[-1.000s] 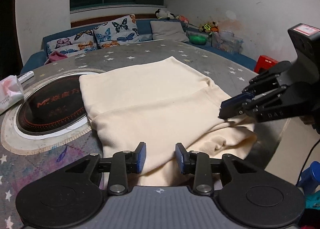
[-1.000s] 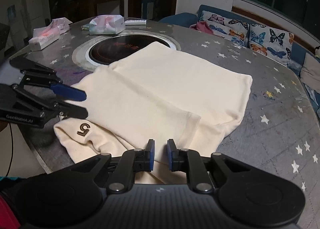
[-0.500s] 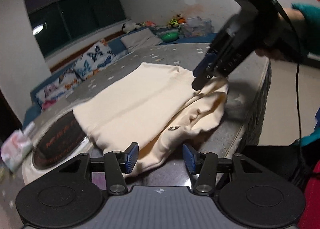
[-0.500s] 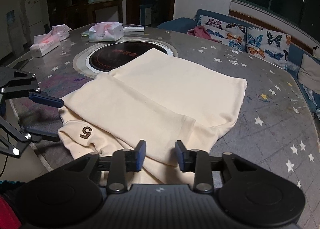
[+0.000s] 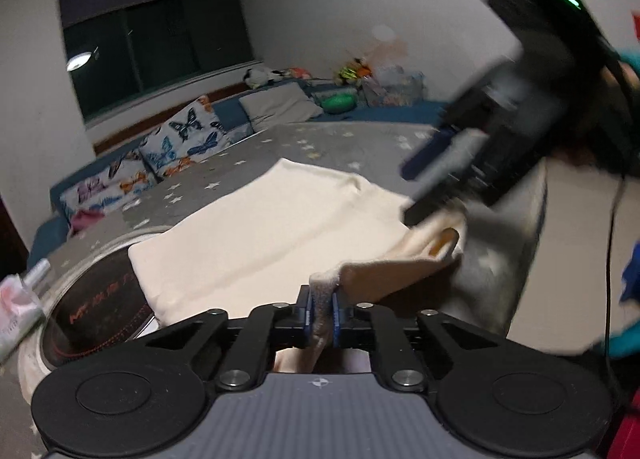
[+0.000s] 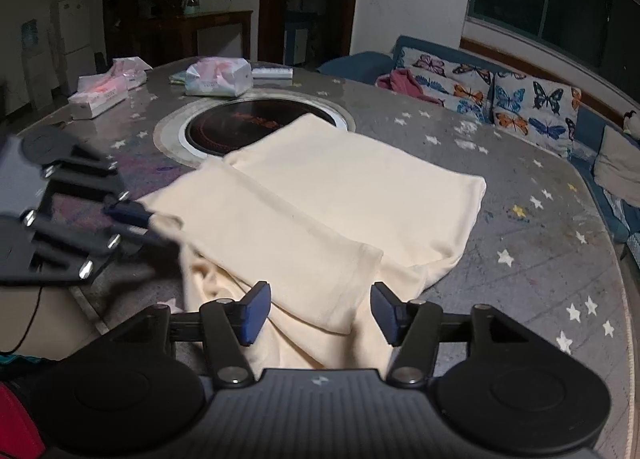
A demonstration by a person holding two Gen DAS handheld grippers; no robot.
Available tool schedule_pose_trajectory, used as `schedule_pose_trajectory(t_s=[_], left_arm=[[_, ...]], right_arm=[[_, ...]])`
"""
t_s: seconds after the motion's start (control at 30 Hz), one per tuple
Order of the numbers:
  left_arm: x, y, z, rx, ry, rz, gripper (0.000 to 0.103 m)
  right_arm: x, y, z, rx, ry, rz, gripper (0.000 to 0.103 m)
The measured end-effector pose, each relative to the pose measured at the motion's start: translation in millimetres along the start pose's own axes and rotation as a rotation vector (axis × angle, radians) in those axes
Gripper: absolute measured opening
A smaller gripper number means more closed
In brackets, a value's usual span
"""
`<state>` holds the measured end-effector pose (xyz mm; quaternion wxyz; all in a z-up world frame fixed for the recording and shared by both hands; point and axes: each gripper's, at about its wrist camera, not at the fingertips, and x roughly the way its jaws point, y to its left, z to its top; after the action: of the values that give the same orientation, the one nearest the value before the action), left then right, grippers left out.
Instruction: Fold clothes
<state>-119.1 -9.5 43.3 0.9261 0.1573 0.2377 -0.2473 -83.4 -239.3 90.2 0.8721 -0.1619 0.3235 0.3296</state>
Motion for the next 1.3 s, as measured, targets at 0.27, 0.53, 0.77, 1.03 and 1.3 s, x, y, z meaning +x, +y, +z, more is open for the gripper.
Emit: schedule_pose_trajectory(t_s=[0.27, 0.53, 0.77, 1.03, 1.3], left_arm=[[22, 37, 18, -0.143, 0.023, -0.009, 0.009], [26, 44, 17, -0.173, 0.042, -0.03, 0.009], [6, 37, 5, -0.143, 0.021, -0.059, 0.015], [-13, 17, -23, -0.002, 0.062, 0.01, 0.037], [-11, 19, -32, 0.056, 0.069, 0.066, 0.011]], right_arm=[[-7, 13, 2, -0.118, -0.05, 0.088, 0.071], [20, 25, 1, -0.197, 0.007, 0.102, 0.05], [37, 18, 2, -0.181, 0.045, 0.098, 0.016], [33, 4, 15, -0.095, 0.015, 0.108, 0.014], [26, 5, 20, -0.077, -0.017, 0.09, 0.012]])
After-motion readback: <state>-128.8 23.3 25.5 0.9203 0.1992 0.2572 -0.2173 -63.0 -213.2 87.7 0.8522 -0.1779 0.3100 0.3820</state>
